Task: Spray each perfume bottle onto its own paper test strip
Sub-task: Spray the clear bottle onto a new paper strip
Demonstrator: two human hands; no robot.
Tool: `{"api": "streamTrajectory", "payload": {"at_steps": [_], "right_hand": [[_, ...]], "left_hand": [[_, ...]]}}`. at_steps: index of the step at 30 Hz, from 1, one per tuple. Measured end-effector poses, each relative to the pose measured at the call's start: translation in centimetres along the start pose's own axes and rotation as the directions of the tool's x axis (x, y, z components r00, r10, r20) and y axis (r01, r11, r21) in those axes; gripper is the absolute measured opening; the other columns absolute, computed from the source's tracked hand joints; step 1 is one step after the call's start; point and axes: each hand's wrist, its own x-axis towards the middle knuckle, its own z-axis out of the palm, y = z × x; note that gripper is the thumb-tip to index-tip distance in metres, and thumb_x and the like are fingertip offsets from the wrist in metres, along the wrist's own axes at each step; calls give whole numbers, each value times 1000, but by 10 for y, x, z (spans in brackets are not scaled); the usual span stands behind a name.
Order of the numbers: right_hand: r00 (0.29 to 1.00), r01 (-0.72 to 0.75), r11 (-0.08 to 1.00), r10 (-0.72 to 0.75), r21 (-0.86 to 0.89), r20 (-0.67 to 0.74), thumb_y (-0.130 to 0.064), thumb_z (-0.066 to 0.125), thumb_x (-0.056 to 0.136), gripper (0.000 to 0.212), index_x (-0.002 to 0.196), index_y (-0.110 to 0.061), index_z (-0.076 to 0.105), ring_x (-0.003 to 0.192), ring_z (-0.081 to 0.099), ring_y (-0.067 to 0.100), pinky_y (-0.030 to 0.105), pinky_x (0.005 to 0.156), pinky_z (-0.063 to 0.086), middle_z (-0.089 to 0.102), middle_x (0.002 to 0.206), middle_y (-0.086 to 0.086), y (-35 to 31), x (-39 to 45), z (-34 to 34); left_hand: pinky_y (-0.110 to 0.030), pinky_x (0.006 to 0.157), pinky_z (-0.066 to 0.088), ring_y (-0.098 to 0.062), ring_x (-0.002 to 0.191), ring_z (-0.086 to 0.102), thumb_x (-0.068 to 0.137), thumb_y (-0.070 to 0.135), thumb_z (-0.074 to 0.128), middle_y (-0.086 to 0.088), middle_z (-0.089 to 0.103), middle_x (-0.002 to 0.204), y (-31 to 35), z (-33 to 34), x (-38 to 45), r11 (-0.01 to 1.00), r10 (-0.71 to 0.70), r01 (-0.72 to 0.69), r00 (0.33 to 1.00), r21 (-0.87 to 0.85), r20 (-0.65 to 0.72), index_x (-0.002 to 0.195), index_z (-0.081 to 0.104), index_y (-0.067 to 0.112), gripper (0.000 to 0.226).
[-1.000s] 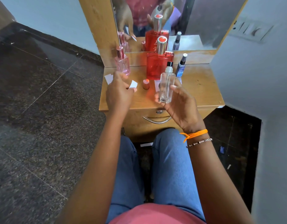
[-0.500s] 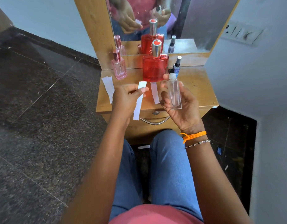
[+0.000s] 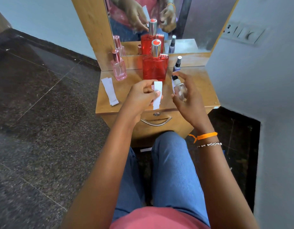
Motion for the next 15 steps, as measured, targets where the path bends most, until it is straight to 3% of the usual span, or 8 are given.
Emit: {"api": "streamTrajectory", "payload": {"at_steps": [4, 8, 15], "right_hand": [[997, 81, 980, -77, -183, 30, 6, 52, 79, 59, 129, -24, 47, 77, 47, -2, 22, 67, 43, 49, 101, -21, 5, 1, -1], [996, 83, 932, -61, -354, 72, 4, 53, 75, 64, 131, -25, 45, 89, 57, 21, 42, 71, 53, 58, 122, -1, 8, 0, -3], [995, 91, 924, -71, -371, 67, 4, 55, 76, 60, 130, -20, 48, 102, 58, 25, 39, 78, 52, 57, 129, 3, 9, -1, -3]], "left_hand": [[-11, 50, 45, 0, 57, 63, 87, -2, 56, -6, 64, 81, 0, 7, 3, 999, -42, 41, 998, 16, 52, 123, 53, 8, 37], [-15, 57, 47, 4, 56, 64, 87, -2, 57, -18, 64, 91, -2, 13, 6, 999, -51, 50, 996, 15, 70, 119, 54, 4, 33], [-9, 51, 46, 7, 55, 62, 87, 1, 59, -15, 66, 88, -5, 16, 8, 999, -28, 25, 997, 31, 77, 117, 55, 2, 31]]}}
